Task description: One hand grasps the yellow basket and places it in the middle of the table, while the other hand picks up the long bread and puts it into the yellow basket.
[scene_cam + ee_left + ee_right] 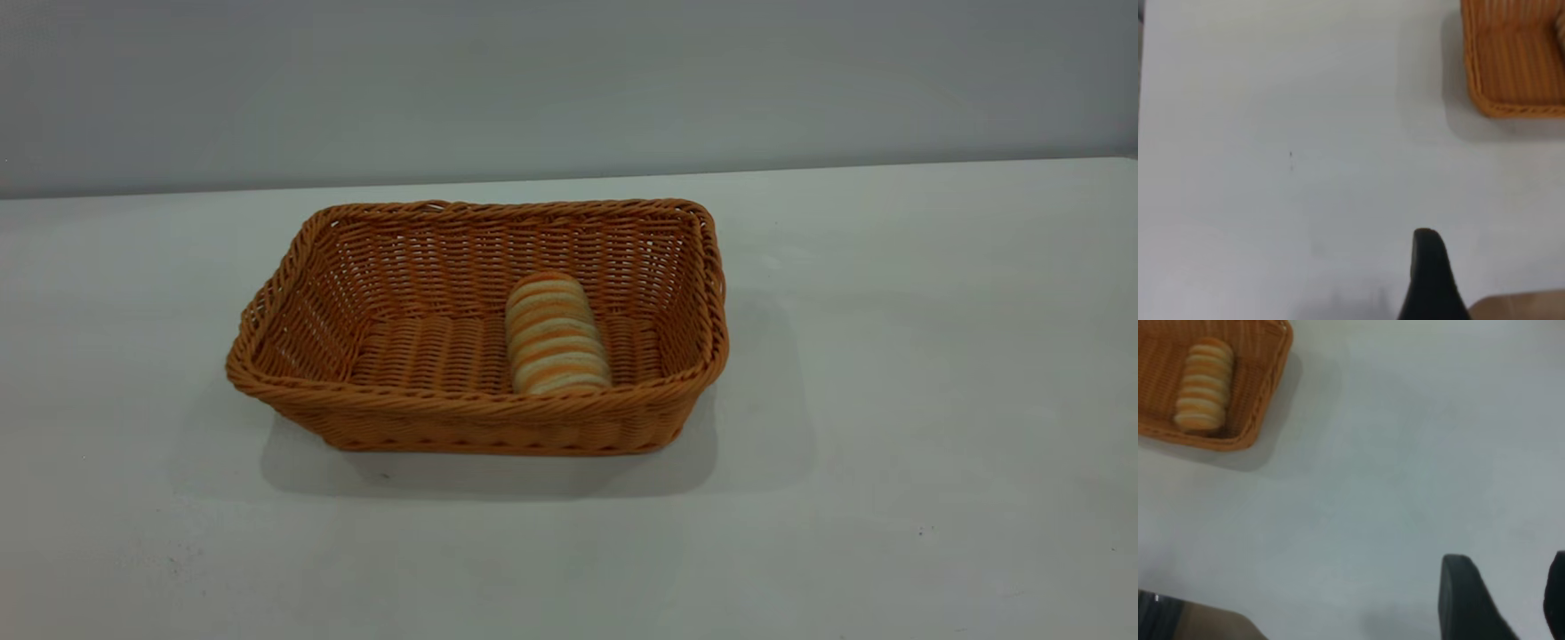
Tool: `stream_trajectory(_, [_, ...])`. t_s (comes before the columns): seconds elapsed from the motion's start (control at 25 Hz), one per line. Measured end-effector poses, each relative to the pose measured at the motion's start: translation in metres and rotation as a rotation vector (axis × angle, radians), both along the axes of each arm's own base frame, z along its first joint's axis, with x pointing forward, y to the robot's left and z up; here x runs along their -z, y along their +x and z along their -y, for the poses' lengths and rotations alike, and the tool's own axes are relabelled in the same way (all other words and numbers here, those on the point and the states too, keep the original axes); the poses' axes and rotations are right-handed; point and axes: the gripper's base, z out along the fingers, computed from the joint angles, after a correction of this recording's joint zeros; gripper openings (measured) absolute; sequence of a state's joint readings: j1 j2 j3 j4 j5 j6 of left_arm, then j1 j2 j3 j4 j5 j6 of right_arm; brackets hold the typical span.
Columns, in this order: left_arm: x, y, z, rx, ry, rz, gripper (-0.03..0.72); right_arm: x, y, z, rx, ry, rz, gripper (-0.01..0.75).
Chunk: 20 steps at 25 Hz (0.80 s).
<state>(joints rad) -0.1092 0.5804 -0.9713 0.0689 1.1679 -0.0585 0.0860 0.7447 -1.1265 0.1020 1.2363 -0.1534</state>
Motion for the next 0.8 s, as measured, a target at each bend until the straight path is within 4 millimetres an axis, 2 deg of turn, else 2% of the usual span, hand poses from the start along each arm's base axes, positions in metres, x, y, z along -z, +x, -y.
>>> stream_trajectory(0.08, [0.002, -0.025, -0.003, -0.009, -0.018, 0.082, 0.555, 0.009, -0.042, 0.003, -0.001, 0.009, 0.09, 0.334])
stream_trajectory(0.2, [0.009, -0.058, -0.006, -0.021, -0.045, 0.19, 0.555, 0.032, -0.094, 0.008, -0.009, 0.01, 0.218, 0.334])
stream_trajectory(0.36, [0.028, -0.089, -0.01, -0.031, -0.071, 0.294, 0.555, 0.073, -0.142, 0.012, -0.019, 0.007, 0.369, 0.334])
stream_trajectory(0.44, [0.038, -0.097, -0.011, -0.032, -0.076, 0.315, 0.555, 0.09, -0.145, 0.012, -0.022, 0.004, 0.373, 0.334])
stream_trajectory(0.6, [0.062, -0.103, -0.011, -0.025, -0.067, 0.324, 0.555, 0.116, -0.13, 0.01, -0.04, 0.013, 0.272, 0.334])
stream_trajectory(0.8, [0.089, -0.094, -0.011, -0.016, -0.037, 0.252, 0.555, 0.142, -0.117, 0.008, -0.064, 0.016, 0.17, 0.334])
